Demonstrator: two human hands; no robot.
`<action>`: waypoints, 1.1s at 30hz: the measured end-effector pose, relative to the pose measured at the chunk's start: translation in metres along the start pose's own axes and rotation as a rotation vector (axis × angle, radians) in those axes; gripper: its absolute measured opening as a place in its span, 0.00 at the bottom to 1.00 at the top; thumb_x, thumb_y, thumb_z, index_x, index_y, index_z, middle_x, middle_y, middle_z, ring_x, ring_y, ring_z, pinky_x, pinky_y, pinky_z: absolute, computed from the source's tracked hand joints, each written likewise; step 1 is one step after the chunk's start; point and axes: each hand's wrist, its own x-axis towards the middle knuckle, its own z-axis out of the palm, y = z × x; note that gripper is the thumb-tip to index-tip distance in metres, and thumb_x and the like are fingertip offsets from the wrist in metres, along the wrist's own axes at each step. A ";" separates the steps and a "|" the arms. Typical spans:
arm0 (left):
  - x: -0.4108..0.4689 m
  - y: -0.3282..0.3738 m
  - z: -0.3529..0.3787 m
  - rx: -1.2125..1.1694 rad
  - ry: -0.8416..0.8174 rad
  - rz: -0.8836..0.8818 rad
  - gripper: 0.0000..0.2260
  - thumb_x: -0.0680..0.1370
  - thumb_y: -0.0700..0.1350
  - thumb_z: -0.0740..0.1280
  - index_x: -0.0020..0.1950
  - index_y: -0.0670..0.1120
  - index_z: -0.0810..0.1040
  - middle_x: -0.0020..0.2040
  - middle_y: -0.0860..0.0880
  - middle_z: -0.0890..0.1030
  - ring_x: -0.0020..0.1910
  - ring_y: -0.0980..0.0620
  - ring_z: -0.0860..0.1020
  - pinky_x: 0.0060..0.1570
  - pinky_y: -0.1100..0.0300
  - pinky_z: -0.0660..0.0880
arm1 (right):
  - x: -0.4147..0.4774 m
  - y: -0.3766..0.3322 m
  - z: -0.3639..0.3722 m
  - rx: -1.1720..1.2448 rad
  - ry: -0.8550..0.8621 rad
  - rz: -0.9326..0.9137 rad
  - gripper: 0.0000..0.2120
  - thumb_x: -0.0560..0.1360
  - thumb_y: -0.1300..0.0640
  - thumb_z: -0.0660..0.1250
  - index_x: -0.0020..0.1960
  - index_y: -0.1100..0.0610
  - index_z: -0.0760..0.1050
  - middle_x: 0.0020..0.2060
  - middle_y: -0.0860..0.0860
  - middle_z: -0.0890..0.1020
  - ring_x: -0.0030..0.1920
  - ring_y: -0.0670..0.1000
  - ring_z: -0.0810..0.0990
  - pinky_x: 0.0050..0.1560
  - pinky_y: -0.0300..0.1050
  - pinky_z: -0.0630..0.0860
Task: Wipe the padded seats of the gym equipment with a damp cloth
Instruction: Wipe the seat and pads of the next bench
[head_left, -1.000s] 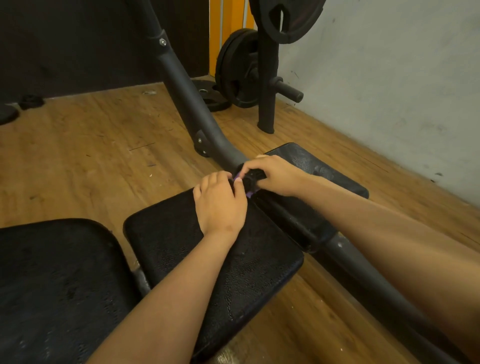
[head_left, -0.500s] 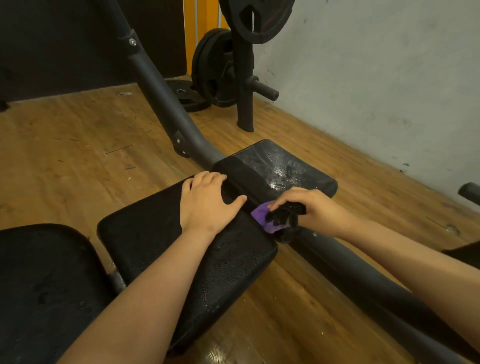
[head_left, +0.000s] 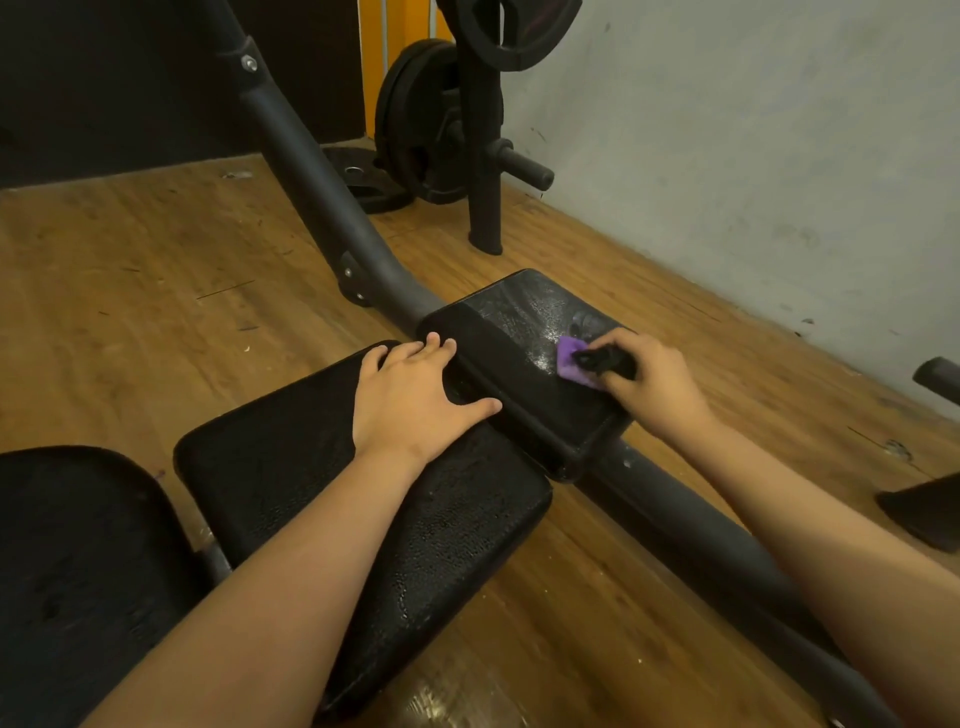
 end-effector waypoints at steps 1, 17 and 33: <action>0.000 0.000 0.000 -0.006 0.002 -0.001 0.38 0.70 0.71 0.63 0.75 0.52 0.66 0.75 0.52 0.66 0.74 0.56 0.62 0.74 0.54 0.53 | -0.012 -0.006 0.000 0.018 -0.015 -0.030 0.11 0.72 0.61 0.71 0.53 0.51 0.79 0.46 0.48 0.80 0.51 0.50 0.77 0.52 0.46 0.73; 0.002 0.001 0.004 0.020 0.024 0.006 0.36 0.71 0.71 0.61 0.73 0.52 0.67 0.74 0.52 0.67 0.73 0.54 0.64 0.73 0.52 0.56 | 0.016 0.033 -0.019 -0.046 0.157 0.242 0.06 0.75 0.60 0.67 0.52 0.56 0.76 0.46 0.51 0.81 0.48 0.53 0.79 0.48 0.54 0.78; 0.003 0.002 0.002 0.017 0.005 0.003 0.36 0.71 0.71 0.61 0.72 0.51 0.68 0.73 0.52 0.68 0.72 0.54 0.64 0.73 0.51 0.56 | 0.008 0.011 -0.005 -0.002 0.025 0.029 0.11 0.73 0.65 0.68 0.54 0.56 0.77 0.47 0.48 0.79 0.51 0.50 0.75 0.50 0.43 0.68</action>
